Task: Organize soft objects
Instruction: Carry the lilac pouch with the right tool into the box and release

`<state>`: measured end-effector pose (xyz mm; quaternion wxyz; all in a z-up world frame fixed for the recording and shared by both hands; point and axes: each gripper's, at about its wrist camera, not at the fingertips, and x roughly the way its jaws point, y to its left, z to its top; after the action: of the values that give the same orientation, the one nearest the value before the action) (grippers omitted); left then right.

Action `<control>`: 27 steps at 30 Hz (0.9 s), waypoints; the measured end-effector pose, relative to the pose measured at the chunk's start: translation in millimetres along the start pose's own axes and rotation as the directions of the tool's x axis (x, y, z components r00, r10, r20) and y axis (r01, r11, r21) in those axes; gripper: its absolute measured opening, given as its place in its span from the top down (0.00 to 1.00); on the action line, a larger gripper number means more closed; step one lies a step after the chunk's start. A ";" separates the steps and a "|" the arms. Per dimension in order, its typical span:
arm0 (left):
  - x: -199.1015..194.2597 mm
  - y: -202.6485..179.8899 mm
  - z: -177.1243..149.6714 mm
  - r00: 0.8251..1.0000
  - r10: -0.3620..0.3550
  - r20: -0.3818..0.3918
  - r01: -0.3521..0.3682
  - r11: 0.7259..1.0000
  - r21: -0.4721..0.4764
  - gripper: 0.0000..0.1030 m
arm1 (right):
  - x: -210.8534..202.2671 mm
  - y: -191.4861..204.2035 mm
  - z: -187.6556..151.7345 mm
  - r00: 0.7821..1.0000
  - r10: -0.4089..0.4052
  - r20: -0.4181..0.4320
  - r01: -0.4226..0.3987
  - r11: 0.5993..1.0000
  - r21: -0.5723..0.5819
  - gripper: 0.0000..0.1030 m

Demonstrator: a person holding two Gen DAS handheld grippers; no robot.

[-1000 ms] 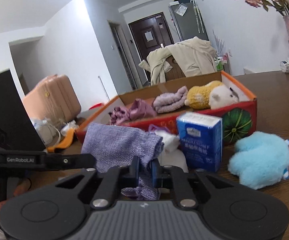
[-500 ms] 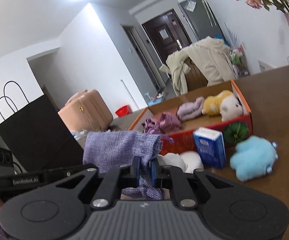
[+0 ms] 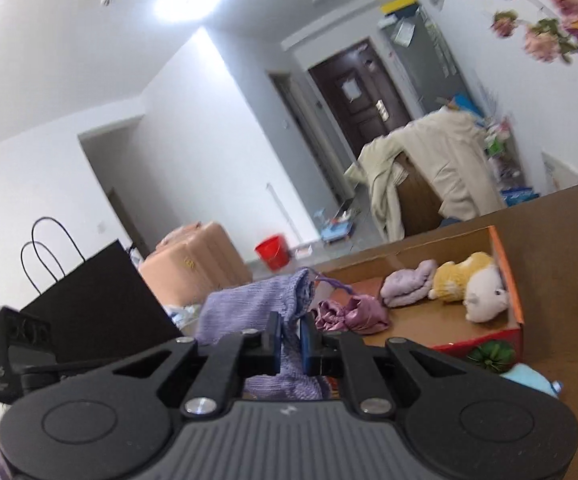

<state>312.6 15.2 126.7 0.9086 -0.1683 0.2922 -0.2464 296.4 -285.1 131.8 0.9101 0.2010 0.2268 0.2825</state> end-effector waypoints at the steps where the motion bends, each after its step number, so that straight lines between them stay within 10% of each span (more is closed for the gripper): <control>1: 7.4 7.3 5.6 1.000 0.009 -0.018 -0.009 1.000 -0.018 0.90 | 12.3 -2.5 7.1 1.000 0.001 -0.023 -0.001 1.000 0.003 0.91; 9: 104.3 70.4 41.1 0.957 0.216 -0.191 -0.228 0.973 -0.043 0.90 | 148.0 -36.9 42.0 0.960 -0.077 -0.268 0.093 0.995 0.047 0.91; 15: 157.6 93.9 32.2 0.902 0.322 -0.287 -0.317 0.946 0.065 0.89 | 251.0 -54.6 19.4 0.865 -0.163 -0.475 0.191 0.981 0.012 0.91; 21: 158.7 92.2 22.1 0.905 0.344 -0.250 -0.319 0.938 0.136 0.79 | 263.5 -47.1 4.9 0.851 -0.180 -0.493 0.180 0.982 -0.048 0.87; 23: 150.7 89.8 22.6 0.919 0.329 -0.218 -0.304 0.942 0.141 0.50 | 264.7 -51.0 3.3 0.861 -0.143 -0.487 0.149 0.989 -0.026 0.85; 27: 131.3 80.0 26.8 0.929 0.331 -0.165 -0.309 0.940 0.144 0.45 | 261.3 -60.8 2.9 0.876 -0.114 -0.469 0.140 0.990 0.021 0.69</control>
<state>449.9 13.6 52.6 0.9134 -0.0417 0.3849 -0.1260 516.4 -173.7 26.0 0.8397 0.1367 0.4592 0.2559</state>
